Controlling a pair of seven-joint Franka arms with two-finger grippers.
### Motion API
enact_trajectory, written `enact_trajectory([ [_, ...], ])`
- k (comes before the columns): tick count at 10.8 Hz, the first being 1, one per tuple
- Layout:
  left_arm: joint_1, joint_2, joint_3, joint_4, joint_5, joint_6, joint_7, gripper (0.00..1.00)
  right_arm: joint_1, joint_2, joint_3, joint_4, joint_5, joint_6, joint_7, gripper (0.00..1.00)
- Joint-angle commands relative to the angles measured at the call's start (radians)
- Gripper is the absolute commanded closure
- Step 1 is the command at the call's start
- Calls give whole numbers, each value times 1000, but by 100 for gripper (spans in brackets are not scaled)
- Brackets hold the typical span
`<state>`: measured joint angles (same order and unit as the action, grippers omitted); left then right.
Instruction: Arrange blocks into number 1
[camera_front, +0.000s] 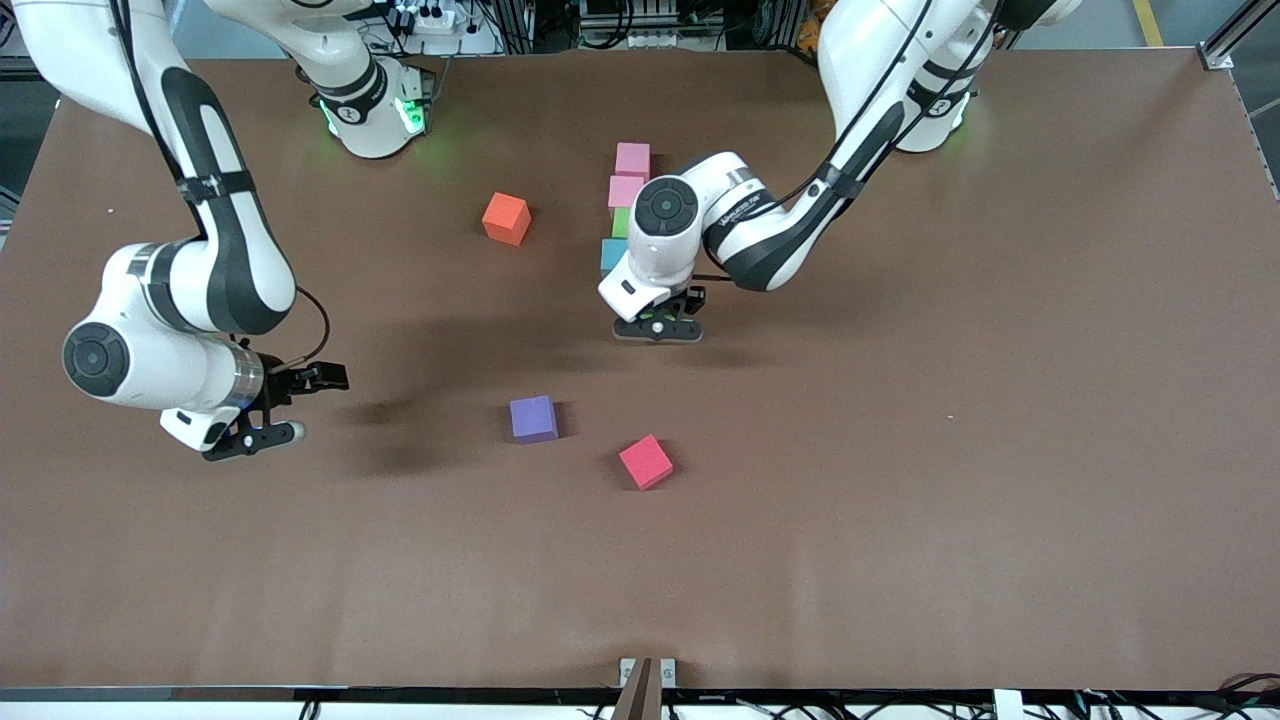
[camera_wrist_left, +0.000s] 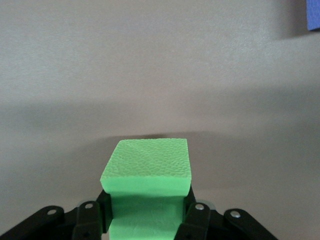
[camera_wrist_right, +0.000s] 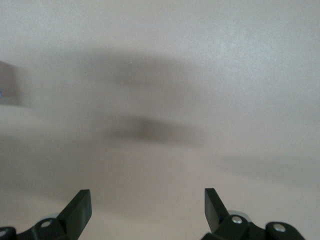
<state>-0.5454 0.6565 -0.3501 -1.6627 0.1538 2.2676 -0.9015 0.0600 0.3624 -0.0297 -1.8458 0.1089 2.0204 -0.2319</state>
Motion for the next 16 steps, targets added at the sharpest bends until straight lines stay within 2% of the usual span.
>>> enact_trajectory([
  [1, -85, 37, 89, 76, -75, -8, 6, 100, -101, -155, 95, -151, -55, 38, 28, 0],
  [2, -111, 54, 94, 96, -83, -8, 1, 100, -109, -204, 100, -197, -80, 59, 34, 0],
  [4, -172, 57, 150, 107, -143, -8, 0, 100, -83, -281, 100, -248, -84, 61, 151, 0],
  [5, -203, 57, 173, 107, -157, -8, 0, 100, -59, -313, 100, -256, -84, 52, 195, 0],
  [9, -241, 77, 177, 106, -157, -10, 6, 100, -52, -370, 85, -227, -84, 40, 194, 0],
  [14, -249, 91, 177, 104, -155, -8, 4, 100, -42, -370, 85, 51, -81, -217, 157, 0],
  [16, -249, 91, 177, 106, -157, -10, 4, 100, -42, -367, 89, 188, -78, -377, 115, 0],
])
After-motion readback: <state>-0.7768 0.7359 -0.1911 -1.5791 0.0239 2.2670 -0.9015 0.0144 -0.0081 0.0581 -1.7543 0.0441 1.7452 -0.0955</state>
